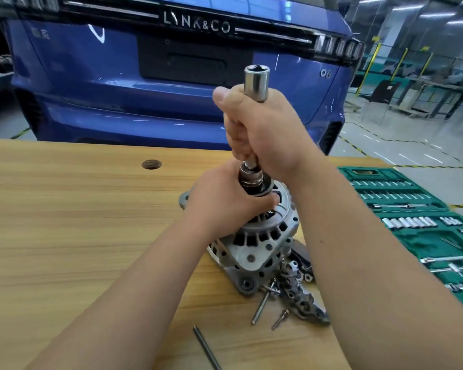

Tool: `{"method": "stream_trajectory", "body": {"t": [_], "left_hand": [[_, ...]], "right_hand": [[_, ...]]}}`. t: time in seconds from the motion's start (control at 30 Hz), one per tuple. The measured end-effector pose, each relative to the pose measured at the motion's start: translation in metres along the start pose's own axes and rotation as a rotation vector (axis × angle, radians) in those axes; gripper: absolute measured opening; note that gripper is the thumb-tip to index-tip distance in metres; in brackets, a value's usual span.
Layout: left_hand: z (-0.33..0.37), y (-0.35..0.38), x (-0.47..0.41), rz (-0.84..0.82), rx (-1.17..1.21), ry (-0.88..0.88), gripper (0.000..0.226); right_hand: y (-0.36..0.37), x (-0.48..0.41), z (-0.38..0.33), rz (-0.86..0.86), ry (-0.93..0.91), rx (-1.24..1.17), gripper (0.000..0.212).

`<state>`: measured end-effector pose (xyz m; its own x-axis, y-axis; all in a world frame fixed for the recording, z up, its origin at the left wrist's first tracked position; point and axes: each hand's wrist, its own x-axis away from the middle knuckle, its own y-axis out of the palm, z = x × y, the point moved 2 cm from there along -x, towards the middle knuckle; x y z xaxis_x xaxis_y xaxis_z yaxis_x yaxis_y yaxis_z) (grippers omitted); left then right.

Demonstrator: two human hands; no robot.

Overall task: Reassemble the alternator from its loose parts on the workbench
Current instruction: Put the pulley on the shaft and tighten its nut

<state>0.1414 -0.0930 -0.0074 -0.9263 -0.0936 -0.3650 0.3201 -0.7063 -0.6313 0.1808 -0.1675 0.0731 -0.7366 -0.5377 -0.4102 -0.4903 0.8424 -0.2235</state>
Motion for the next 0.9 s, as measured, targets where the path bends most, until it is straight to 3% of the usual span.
{"method": "stream_trajectory", "body": {"t": [0.07,0.1,0.17,0.23,0.3,0.4,0.47,0.57,0.67,0.77,0.83,0.9], "left_hand": [[-0.003,-0.003,-0.004,-0.105,0.043,0.039,0.031],[-0.003,-0.004,-0.005,-0.105,0.029,0.045,0.03],[-0.001,-0.001,-0.005,0.005,-0.003,0.027,0.026],[0.007,0.004,-0.001,0.083,-0.217,0.015,0.021],[0.008,0.007,0.002,0.131,-0.309,-0.06,0.019],[0.008,0.009,0.007,0.158,-0.098,-0.108,0.021],[0.006,0.009,0.007,0.093,0.022,-0.086,0.035],[0.007,0.005,0.007,-0.056,0.006,-0.036,0.056],[0.002,0.001,0.009,-0.063,0.034,-0.082,0.062],[-0.002,0.0,0.012,-0.048,0.006,-0.123,0.064],[0.0,0.002,0.014,-0.005,-0.025,-0.146,0.063],[0.004,0.006,0.018,0.075,-0.048,-0.175,0.057]], "right_hand": [[-0.005,0.0,0.003,-0.223,0.073,-0.076,0.037],[-0.004,0.0,0.005,-0.231,0.111,-0.104,0.039],[0.001,0.0,0.01,-0.047,0.115,-0.048,0.047],[0.011,0.006,0.011,0.255,-0.02,0.125,0.053],[0.019,0.009,0.01,0.41,-0.113,0.168,0.054],[0.013,0.012,0.005,0.361,-0.074,0.139,0.049],[0.002,0.018,0.001,0.286,-0.1,0.048,0.044],[-0.005,0.028,-0.002,0.32,-0.148,0.037,0.049],[-0.003,0.025,-0.019,0.303,-0.133,-0.03,0.05],[-0.026,0.012,-0.057,0.318,-0.268,-0.204,0.052],[-0.051,0.007,-0.063,0.367,-0.254,-0.102,0.045],[-0.077,0.017,-0.03,0.433,-0.043,0.132,0.037]]}}
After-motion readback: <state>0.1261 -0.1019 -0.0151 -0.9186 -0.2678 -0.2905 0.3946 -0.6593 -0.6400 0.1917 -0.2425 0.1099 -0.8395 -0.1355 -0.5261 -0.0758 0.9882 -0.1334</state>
